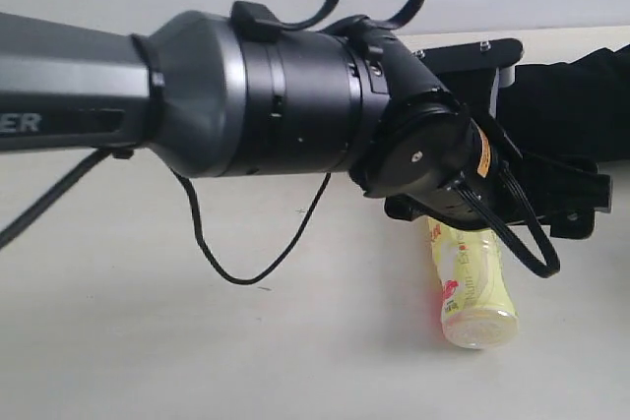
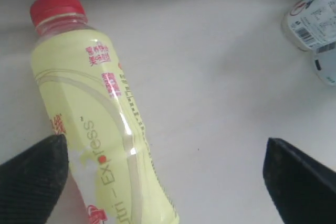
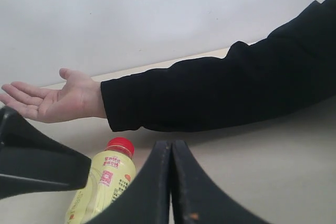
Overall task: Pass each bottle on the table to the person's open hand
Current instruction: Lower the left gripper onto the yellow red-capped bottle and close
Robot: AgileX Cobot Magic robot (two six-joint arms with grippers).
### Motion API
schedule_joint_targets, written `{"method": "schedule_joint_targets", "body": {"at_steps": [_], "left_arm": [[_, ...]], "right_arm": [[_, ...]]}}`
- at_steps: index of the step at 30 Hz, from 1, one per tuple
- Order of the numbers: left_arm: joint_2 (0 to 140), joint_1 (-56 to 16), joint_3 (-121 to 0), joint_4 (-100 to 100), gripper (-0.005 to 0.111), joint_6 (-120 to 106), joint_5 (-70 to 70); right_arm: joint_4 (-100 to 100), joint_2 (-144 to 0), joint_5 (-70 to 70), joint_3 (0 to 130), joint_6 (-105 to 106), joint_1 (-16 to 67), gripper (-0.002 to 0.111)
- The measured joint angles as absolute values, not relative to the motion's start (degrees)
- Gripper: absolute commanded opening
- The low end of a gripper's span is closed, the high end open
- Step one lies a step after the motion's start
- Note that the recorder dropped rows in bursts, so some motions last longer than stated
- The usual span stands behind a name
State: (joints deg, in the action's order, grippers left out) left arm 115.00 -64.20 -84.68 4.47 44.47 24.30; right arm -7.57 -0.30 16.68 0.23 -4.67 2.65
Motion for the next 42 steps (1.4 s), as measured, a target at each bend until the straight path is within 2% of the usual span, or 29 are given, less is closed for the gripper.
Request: {"method": "schedule_joint_targets", "body": {"at_steps": [31, 34, 42], "left_arm": [[128.3, -61.2, -87.9, 4.0, 0.095, 46.9, 24.2], [128.2, -61.2, -87.9, 4.0, 0.084, 46.8, 23.9], [128.2, -60.6, -87.9, 3.9, 0.029, 46.6, 23.8]], "right_arm": [[-7.6, -0.3, 16.7, 0.2, -4.7, 2.6, 0.000], [-7.6, -0.3, 16.7, 0.2, -4.7, 2.6, 0.000], [-7.6, -0.3, 16.7, 0.2, -4.7, 2.6, 0.000]]}}
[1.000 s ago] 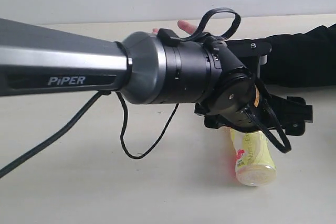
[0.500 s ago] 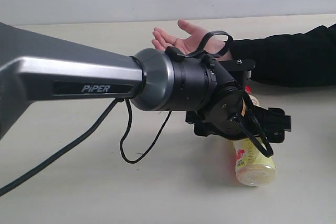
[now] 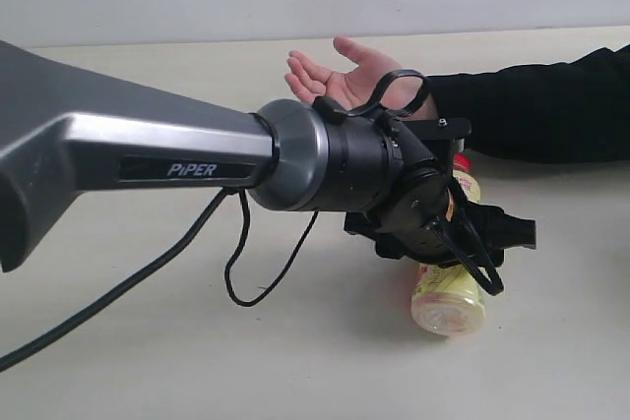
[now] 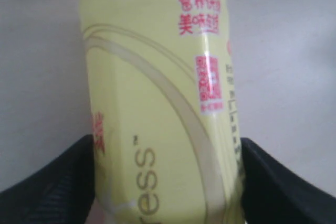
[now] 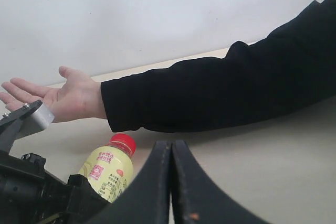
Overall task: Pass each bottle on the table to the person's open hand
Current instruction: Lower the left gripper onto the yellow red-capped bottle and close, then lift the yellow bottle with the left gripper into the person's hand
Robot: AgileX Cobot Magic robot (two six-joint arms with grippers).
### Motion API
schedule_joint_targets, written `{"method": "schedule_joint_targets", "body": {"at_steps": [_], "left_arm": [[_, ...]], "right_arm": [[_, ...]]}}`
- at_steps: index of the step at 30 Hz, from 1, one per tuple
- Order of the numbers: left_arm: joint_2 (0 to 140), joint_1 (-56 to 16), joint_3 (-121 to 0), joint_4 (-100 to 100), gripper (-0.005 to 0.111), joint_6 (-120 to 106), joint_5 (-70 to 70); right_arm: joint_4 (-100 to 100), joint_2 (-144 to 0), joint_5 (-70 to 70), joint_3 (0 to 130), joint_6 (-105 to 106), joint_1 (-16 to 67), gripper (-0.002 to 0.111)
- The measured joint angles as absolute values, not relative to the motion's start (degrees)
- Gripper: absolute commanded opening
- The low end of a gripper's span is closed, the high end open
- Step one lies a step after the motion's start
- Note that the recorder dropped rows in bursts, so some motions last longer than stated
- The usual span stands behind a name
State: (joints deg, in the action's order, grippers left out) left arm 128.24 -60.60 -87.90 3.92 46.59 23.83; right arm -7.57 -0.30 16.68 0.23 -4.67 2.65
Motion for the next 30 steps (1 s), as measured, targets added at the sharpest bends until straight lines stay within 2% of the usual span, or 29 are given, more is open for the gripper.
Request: {"method": "schedule_joint_targets", "body": {"at_steps": [5, 12, 21, 30], "left_arm": [[128.2, -60.1, -87.9, 3.9, 0.000, 46.5, 24.2], [125.9, -59.7, -87.9, 4.0, 0.000, 42.5, 28.5], [113.1, -59.3, -87.9, 6.4, 0.000, 39.6, 31.5], [110.4, -45.9, -92.7, 0.7, 0.000, 39.4, 34.8]], "right_arm": [[-7.6, -0.3, 16.7, 0.2, -4.7, 2.6, 0.000], [-7.6, -0.3, 16.7, 0.2, -4.7, 2.6, 0.000], [-7.6, -0.3, 16.7, 0.2, -4.7, 2.6, 0.000], [-7.6, -0.3, 16.7, 0.2, -4.7, 2.6, 0.000]]}}
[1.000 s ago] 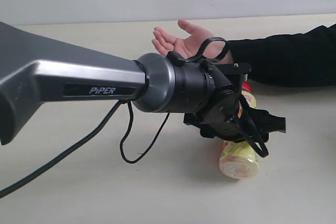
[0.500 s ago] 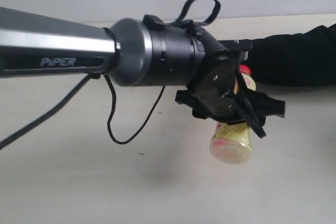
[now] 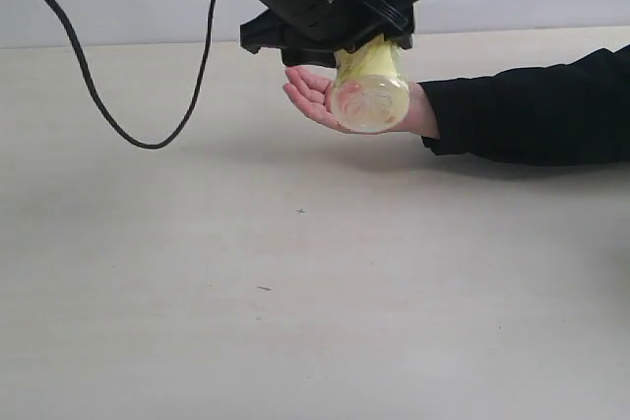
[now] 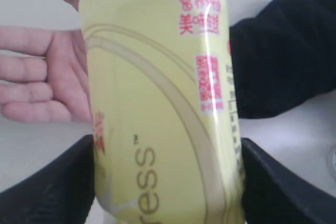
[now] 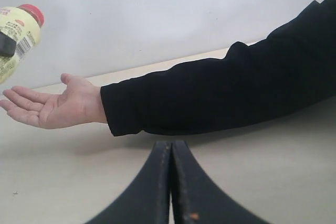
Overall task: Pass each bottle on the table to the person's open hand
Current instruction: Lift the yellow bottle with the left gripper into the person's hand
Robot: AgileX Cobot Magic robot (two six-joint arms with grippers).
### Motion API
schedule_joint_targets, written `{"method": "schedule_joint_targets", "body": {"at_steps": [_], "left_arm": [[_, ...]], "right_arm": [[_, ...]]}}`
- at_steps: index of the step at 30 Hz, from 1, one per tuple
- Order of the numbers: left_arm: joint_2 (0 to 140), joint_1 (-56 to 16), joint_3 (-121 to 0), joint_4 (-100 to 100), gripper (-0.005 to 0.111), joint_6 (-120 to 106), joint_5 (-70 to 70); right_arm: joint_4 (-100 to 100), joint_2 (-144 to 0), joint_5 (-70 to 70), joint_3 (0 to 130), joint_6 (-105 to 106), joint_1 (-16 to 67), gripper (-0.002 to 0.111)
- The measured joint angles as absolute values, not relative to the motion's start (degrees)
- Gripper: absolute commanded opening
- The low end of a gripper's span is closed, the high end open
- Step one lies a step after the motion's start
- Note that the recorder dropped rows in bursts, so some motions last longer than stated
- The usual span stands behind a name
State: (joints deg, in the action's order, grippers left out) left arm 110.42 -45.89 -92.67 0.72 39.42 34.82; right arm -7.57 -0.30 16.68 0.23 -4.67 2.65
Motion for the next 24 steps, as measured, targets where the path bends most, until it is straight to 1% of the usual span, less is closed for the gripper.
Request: {"method": "schedule_joint_targets", "body": {"at_steps": [3, 13, 24], "left_arm": [[110.4, -43.3, -93.0, -1.5, 0.000, 39.4, 32.8], [117.1, -41.8, -93.2, -6.0, 0.000, 39.4, 26.4], [122.8, -37.9, -95.7, -10.5, 0.000, 37.5, 25.0]], "right_arm": [[-7.6, -0.3, 16.7, 0.2, -4.7, 2.6, 0.000], [-7.6, -0.3, 16.7, 0.2, -4.7, 2.6, 0.000], [-7.6, -0.3, 16.7, 0.2, -4.7, 2.6, 0.000]]}}
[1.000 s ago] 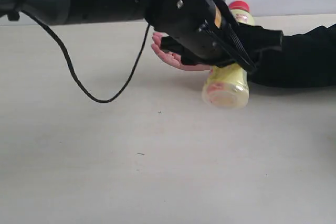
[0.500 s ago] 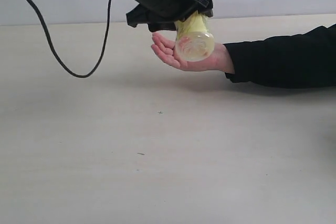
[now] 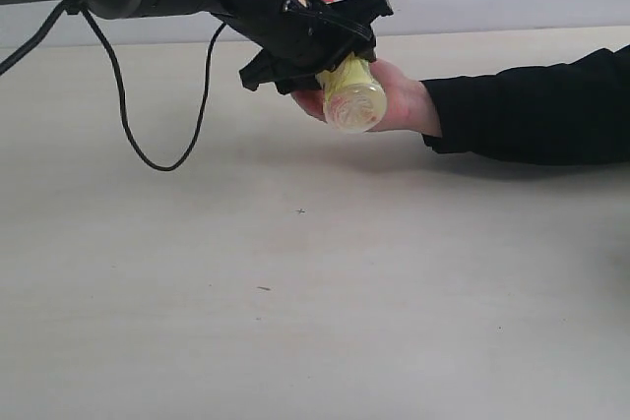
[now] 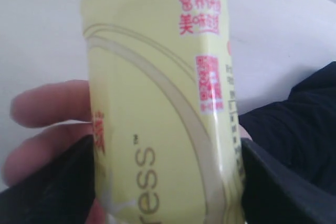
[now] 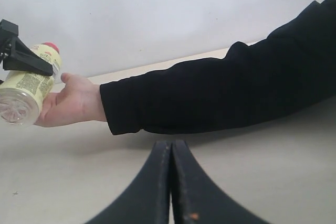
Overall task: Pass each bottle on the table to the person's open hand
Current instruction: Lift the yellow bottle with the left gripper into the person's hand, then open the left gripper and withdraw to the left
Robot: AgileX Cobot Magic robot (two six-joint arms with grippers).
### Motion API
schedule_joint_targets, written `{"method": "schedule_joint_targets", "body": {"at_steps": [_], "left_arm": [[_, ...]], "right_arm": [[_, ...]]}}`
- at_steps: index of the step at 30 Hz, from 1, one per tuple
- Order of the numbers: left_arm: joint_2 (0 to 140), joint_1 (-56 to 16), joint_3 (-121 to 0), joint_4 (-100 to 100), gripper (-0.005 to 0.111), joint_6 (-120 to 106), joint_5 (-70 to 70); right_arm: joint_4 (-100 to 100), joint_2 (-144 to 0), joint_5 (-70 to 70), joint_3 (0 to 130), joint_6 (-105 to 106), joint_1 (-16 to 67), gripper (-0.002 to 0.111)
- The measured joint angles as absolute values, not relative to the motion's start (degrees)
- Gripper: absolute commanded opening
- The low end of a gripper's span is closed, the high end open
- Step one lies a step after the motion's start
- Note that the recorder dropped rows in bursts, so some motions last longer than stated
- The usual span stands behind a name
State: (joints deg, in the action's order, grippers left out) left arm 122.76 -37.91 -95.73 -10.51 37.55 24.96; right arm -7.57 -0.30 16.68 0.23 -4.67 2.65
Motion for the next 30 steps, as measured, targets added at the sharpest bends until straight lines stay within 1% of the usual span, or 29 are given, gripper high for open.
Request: {"method": "schedule_joint_targets", "body": {"at_steps": [2, 4, 6, 8, 12, 14, 16, 18, 30], "left_arm": [[123.4, -37.9, -95.7, -10.9, 0.000, 36.2, 24.7], [123.7, -37.8, -95.7, -11.1, 0.006, 35.3, 24.4], [123.8, -37.8, -95.7, -11.3, 0.018, 34.9, 24.4], [123.8, -37.8, -95.7, -11.4, 0.035, 34.9, 24.2], [123.8, -37.8, -95.7, -11.4, 0.065, 34.7, 23.1], [123.8, -37.8, -95.7, -11.4, 0.076, 34.7, 22.3], [123.8, -37.8, -95.7, -11.4, 0.082, 34.7, 22.0], [123.8, -37.8, -95.7, -11.4, 0.084, 34.6, 21.8], [123.8, -37.8, -95.7, -11.6, 0.084, 31.2, 21.5]], "right_arm": [[-7.6, -0.3, 16.7, 0.2, -4.7, 2.6, 0.000], [-7.6, -0.3, 16.7, 0.2, -4.7, 2.6, 0.000], [-7.6, -0.3, 16.7, 0.2, -4.7, 2.6, 0.000], [-7.6, -0.3, 16.7, 0.2, -4.7, 2.6, 0.000], [-7.6, -0.3, 16.7, 0.2, -4.7, 2.6, 0.000], [-7.6, -0.3, 16.7, 0.2, -4.7, 2.6, 0.000], [-7.6, -0.3, 16.7, 0.2, -4.7, 2.6, 0.000], [-7.6, -0.3, 16.7, 0.2, -4.7, 2.6, 0.000], [-7.6, -0.3, 16.7, 0.2, -4.7, 2.6, 0.000]]}}
